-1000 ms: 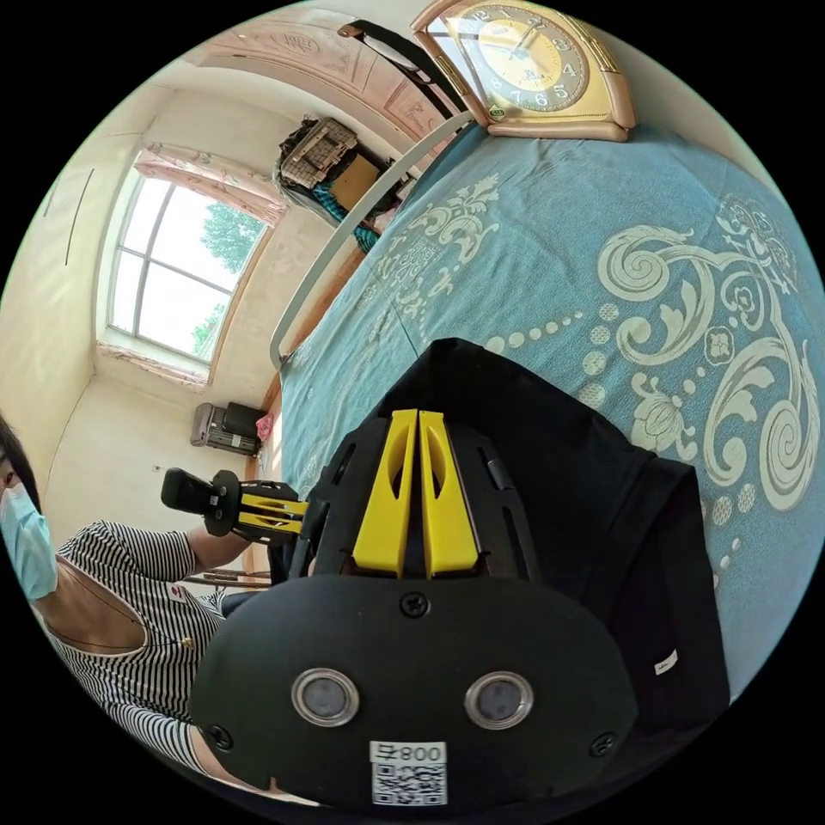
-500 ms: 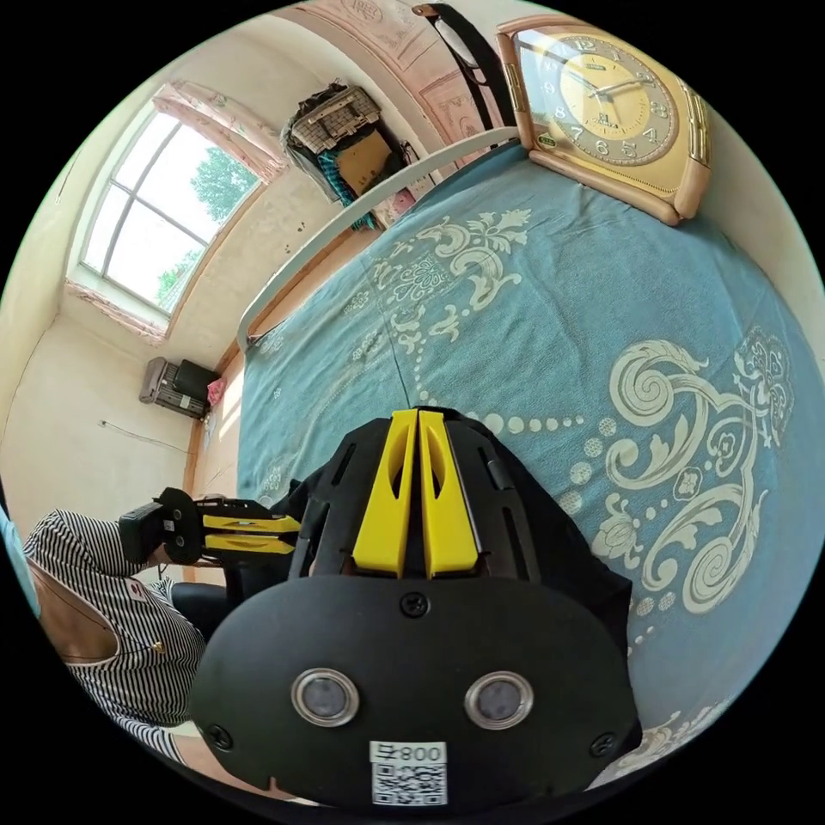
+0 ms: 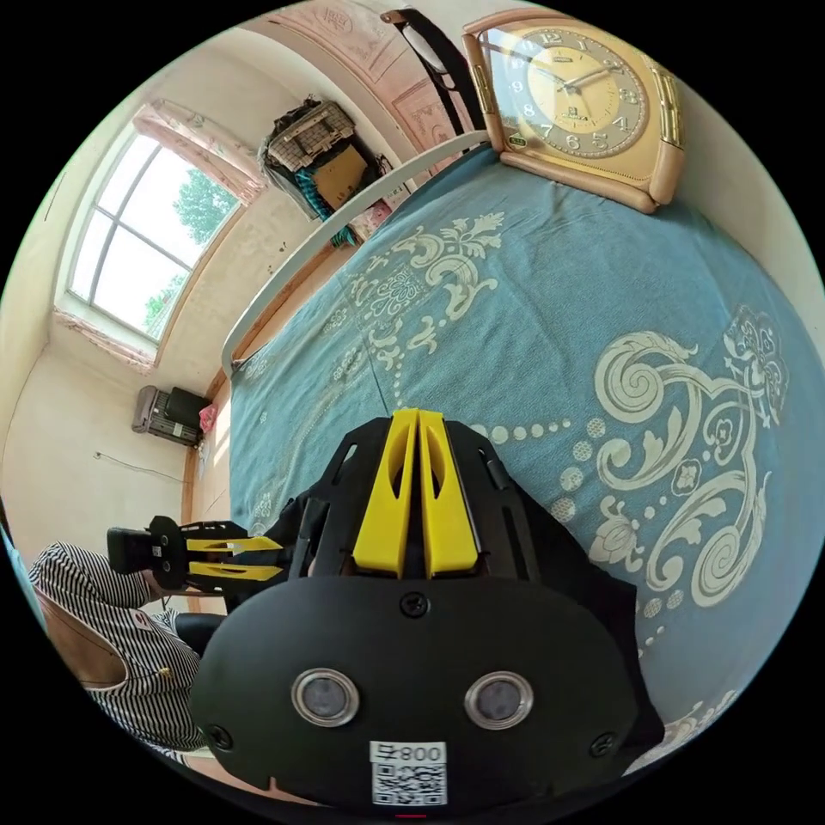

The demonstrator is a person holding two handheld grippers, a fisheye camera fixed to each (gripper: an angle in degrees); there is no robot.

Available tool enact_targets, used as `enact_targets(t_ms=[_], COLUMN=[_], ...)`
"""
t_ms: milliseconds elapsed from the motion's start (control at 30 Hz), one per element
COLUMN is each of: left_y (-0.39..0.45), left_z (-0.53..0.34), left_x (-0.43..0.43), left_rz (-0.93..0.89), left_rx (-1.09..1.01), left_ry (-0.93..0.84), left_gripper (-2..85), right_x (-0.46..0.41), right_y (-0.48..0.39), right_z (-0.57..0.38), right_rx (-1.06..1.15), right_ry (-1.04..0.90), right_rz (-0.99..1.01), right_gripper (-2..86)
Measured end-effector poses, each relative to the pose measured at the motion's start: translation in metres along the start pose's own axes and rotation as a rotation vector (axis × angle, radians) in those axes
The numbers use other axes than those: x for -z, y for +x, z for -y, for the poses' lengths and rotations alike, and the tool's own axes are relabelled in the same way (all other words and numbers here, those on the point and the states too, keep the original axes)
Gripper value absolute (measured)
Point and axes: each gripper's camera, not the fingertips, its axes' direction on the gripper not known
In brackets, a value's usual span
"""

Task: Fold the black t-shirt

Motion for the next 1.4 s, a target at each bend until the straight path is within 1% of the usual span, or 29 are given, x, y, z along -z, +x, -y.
enact_targets(t_ms=[100, 167, 233, 267, 367, 400, 467, 633, 733, 833, 933, 1033, 1067, 1133, 1200, 1267, 1333, 1400], left_y=[-0.005, -0.010, -0.014, -0.018, -0.028, -0.031, -0.040, -0.061, -0.068, -0.073, -0.076, -0.075, -0.072, -0.068, -0.064, -0.060, -0.058, -0.058], left_z=[-0.003, -0.005, -0.006, -0.005, 0.002, 0.003, 0.008, 0.013, 0.008, 0.001, 0.003, 0.003, 0.004, 0.004, 0.002, 0.000, 0.000, 0.002], left_x=[0.006, 0.014, 0.018, 0.016, 0.000, -0.004, -0.016, -0.012, -0.005, 0.002, -0.008, 0.002, 0.002, 0.003, 0.012, 0.018, 0.010, -0.004], left_rz=[-0.019, 0.009, 0.028, 0.033, 0.052, 0.045, 0.022, 0.020, 0.002, -0.027, -0.096, -0.115, -0.131, -0.086, -0.038, -0.087, -0.121, -0.140], left_rx=[0.025, 0.053, 0.070, 0.073, 0.093, 0.094, 0.103, 0.166, 0.198, 0.214, 0.192, 0.176, 0.149, 0.137, 0.122, 0.089, 0.077, 0.095], left_ry=[0.035, 0.074, 0.106, 0.101, 0.018, 0.004, -0.024, 0.013, 0.043, 0.069, -0.019, 0.029, 0.020, -0.012, 0.027, 0.064, 0.036, -0.039], left_gripper=[5.5, 4.4, 3.5, 3.1, 2.6, 2.5, 2.3, 2.2, 2.5, 2.7, 2.9, 3.0, 3.0, 3.2, 3.2, 3.4, 3.3, 3.0], right_x=[0.018, 0.026, 0.020, 0.008, -0.028, -0.041, -0.053, -0.050, -0.058, -0.060, -0.056, -0.043, -0.038, -0.033, -0.025, -0.022, -0.023, -0.035], right_y=[0.017, 0.014, 0.000, -0.012, -0.038, -0.044, -0.046, -0.040, -0.036, -0.046, -0.048, -0.048, -0.048, -0.048, -0.055, -0.061, -0.065, -0.068], right_z=[-0.010, -0.019, -0.028, -0.033, -0.042, -0.042, -0.039, -0.027, -0.022, -0.026, -0.035, -0.042, -0.044, -0.047, -0.056, -0.066, -0.077, -0.083], right_rx=[-0.066, -0.044, 0.023, 0.064, 0.135, 0.148, 0.159, 0.101, 0.078, 0.100, 0.083, 0.054, 0.043, 0.023, 0.038, 0.057, 0.057, 0.049], right_ry=[0.070, 0.105, 0.074, 0.006, -0.120, -0.148, -0.170, -0.095, -0.101, -0.117, -0.110, -0.049, -0.021, 0.001, 0.023, 0.009, -0.002, -0.051], right_rz=[0.062, 0.110, 0.159, 0.158, 0.062, -0.002, -0.053, -0.091, -0.060, -0.070, -0.054, -0.018, -0.003, 0.007, 0.007, -0.019, -0.046, -0.078], right_gripper=[0.1, 0.1, 0.0, 0.0, 0.0, 0.0, 0.0, 0.1, 0.1, 0.1, 0.1, 0.1, 0.1, 0.1, 0.1, 0.1, 0.1, 0.0])
